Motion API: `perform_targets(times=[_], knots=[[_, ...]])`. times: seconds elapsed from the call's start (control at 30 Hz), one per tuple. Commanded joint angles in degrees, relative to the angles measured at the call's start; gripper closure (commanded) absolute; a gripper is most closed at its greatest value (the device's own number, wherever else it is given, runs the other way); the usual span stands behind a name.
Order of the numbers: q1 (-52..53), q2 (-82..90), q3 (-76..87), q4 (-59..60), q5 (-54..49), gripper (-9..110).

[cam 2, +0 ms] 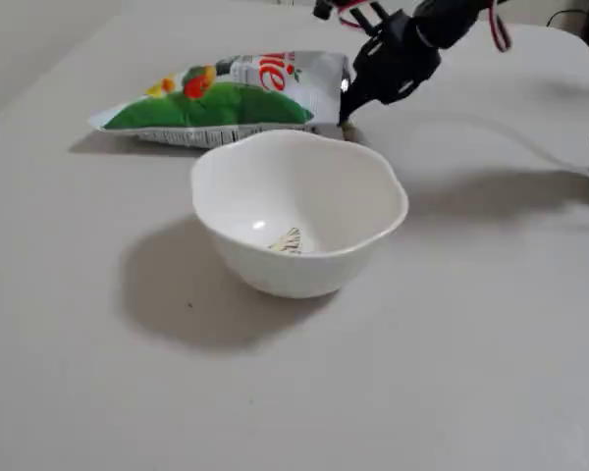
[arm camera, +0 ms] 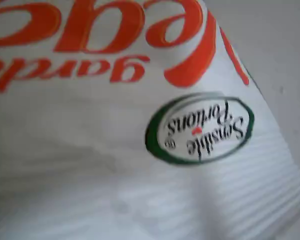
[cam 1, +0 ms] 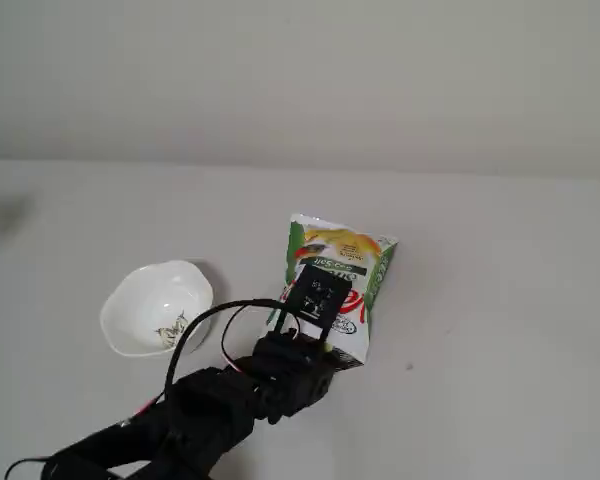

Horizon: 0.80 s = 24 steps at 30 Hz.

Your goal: Pick up veggie straw from inside of open veggie straw packet and place it inside the bowl on the left side of the veggie straw packet

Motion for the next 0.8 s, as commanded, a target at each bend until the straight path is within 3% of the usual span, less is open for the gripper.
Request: perform_targets(times=[0.0, 0.37, 0.5, 0.63, 0.77], knots=[[-1.1, 9.3, -3.9, 9.0, 1.1, 101], [-4.2, 32.3, -3.9, 42.7, -0.9, 101], [-10.6, 44.3, -3.9, 57.1, -0.2, 101], [-22.5, 51.9, -6.1, 62.0, 7.2, 101], [-29.8, 46.7, -11.1, 56.3, 14.2, 101]])
